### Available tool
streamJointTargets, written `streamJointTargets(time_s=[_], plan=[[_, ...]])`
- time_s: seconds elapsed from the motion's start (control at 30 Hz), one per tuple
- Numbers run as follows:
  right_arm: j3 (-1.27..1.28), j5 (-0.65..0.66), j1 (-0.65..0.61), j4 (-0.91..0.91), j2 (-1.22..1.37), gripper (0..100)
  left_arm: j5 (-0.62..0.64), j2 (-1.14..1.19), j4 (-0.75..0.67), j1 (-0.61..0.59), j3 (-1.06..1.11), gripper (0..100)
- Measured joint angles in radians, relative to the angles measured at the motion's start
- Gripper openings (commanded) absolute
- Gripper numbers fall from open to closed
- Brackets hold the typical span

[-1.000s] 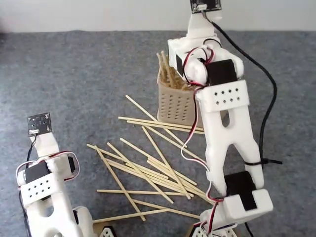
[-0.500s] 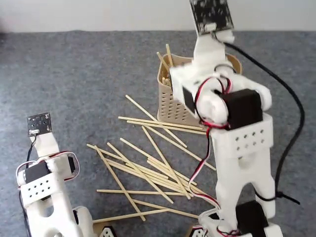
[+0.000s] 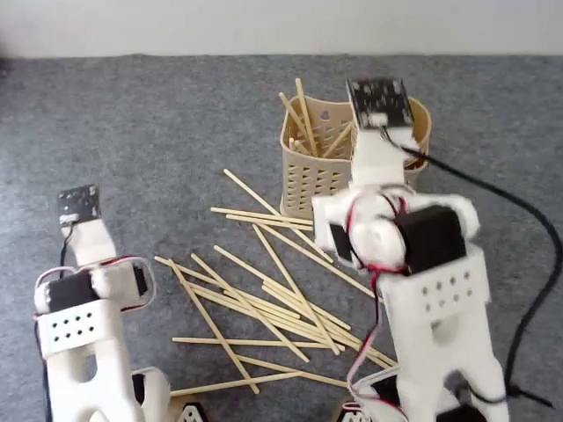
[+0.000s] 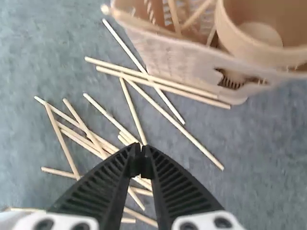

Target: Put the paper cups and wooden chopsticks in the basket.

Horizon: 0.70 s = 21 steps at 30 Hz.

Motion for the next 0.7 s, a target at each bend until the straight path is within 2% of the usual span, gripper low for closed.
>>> streamJointTargets(time_s=[0.13, 0.33, 0.47, 0.57, 0.7], plan=[[0.190, 0.000, -0.005, 0.000, -0.155, 1.3, 0.110, 0.000, 0.000, 0.141, -0.044, 7], [0.531, 0.000, -0.005, -0.066, -0.430, 1.3, 0.169, 0.000, 0.000, 0.365, -0.066, 7], [0.749, 0.000, -0.003, -0.169, -0.643, 1.3, 0.227, 0.000, -0.009, 0.384, -0.066, 8], [0.821, 0.000, 0.018, -0.236, -0.816, 1.4, 0.245, 0.000, -0.009, 0.384, -0.066, 8], [0.896, 0.000, 0.038, -0.296, -0.933, 1.4, 0.255, 0.040, -0.009, 0.387, -0.071, 16]])
